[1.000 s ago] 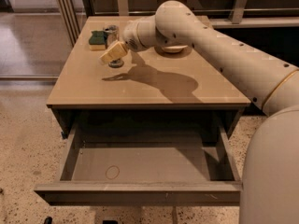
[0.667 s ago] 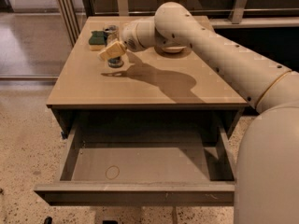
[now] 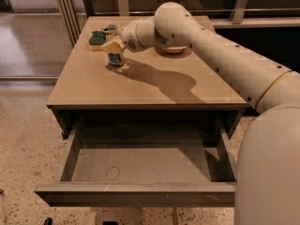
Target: Place redbull can into top drawer
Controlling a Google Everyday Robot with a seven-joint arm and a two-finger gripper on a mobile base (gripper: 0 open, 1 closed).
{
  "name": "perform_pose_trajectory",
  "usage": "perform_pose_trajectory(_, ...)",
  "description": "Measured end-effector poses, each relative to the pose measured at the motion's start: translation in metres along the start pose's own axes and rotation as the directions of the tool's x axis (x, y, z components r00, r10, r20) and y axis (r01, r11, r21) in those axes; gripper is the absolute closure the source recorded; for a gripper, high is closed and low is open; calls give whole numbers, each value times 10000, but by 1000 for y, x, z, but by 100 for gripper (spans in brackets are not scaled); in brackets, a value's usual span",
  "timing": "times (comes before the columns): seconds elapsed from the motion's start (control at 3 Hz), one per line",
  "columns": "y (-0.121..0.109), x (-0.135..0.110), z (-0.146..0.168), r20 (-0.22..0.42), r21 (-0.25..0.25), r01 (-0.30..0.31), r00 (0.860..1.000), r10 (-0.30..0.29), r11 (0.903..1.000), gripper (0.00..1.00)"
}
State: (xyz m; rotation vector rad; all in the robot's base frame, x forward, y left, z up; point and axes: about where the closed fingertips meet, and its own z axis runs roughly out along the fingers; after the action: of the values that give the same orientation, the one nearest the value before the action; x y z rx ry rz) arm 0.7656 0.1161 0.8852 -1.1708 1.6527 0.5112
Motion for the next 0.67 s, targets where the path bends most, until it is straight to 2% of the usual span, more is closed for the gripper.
perform_pose_trajectory(0.33, 1, 0, 1, 30, -73, -10, 10000, 10, 10000, 89)
perform_pose_trajectory(0.67, 6, 0, -11, 243, -569, 20, 9997, -6, 9984, 100)
